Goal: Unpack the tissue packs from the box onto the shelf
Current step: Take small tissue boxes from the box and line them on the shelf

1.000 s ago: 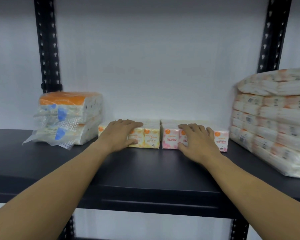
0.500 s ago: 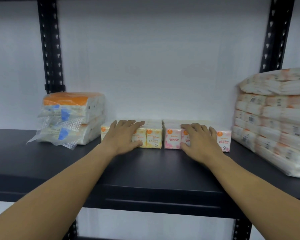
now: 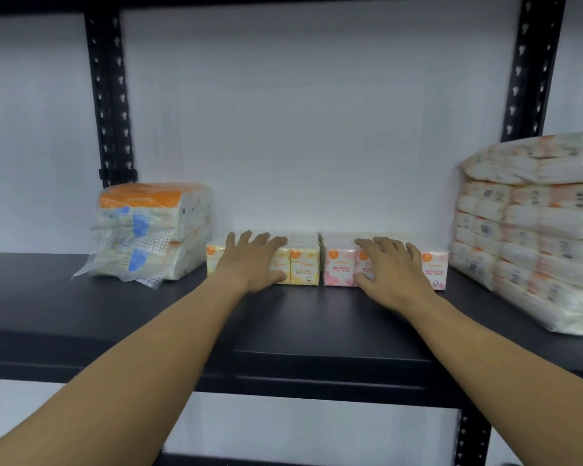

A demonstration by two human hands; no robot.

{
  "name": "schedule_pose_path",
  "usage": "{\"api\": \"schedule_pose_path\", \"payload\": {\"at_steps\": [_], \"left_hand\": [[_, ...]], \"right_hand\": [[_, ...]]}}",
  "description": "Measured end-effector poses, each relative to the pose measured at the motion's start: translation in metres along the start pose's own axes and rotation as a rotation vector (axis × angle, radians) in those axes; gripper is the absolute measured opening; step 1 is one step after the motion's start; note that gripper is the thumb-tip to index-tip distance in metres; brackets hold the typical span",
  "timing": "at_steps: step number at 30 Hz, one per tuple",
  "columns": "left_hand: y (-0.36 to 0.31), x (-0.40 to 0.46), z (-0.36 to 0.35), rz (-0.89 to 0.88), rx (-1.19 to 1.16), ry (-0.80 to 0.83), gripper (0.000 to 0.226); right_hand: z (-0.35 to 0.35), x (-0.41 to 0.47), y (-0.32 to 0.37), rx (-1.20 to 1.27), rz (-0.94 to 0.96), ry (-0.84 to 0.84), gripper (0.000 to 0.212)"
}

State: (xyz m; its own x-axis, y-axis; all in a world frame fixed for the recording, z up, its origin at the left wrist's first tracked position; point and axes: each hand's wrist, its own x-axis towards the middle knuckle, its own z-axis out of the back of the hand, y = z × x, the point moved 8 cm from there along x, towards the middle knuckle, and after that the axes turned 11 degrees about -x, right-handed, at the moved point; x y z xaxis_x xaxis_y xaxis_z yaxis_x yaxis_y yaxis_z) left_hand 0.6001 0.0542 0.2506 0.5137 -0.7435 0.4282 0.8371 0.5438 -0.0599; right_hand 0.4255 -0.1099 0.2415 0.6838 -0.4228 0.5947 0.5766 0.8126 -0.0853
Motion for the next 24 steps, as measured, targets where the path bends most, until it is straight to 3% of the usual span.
{"api": "schedule_pose_path", "payload": {"at_steps": [12, 24], "left_hand": [[-0.018, -0.071, 0.038, 0.049, -0.209, -0.052, 0.058], [-0.085, -0.178, 0.036, -0.037, -0.468, -0.115, 0.050]], "right_hand": [[0.049, -0.039, 0.000, 0.070, -0.054, -0.059, 0.059], [0.095, -0.149, 0.043, 0.199, -0.032, -0.074, 0.058]]}}
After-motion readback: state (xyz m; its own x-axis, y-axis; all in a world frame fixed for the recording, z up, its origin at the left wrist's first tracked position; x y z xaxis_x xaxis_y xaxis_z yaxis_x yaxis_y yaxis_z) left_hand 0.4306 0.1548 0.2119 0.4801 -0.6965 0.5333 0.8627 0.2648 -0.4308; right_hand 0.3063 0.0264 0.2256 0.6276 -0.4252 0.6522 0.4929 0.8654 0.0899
